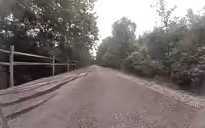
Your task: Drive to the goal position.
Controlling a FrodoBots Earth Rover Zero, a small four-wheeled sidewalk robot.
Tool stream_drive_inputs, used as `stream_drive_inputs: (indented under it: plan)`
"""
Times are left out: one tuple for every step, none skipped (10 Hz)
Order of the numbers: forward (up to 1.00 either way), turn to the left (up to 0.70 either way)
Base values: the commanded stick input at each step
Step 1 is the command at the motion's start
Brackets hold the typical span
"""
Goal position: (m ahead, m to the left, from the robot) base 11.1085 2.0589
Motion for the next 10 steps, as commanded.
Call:
stream_drive_inputs:
  plan:
    - [0.7,0.19]
    - [0.7,0.16]
    - [0.7,0.0]
    - [0.7,0.0]
    - [0.7,0.0]
    - [0.7,0.0]
    - [0.7,0.0]
    - [0.7,0.0]
    - [0.7,0.0]
    - [0.7,0.0]
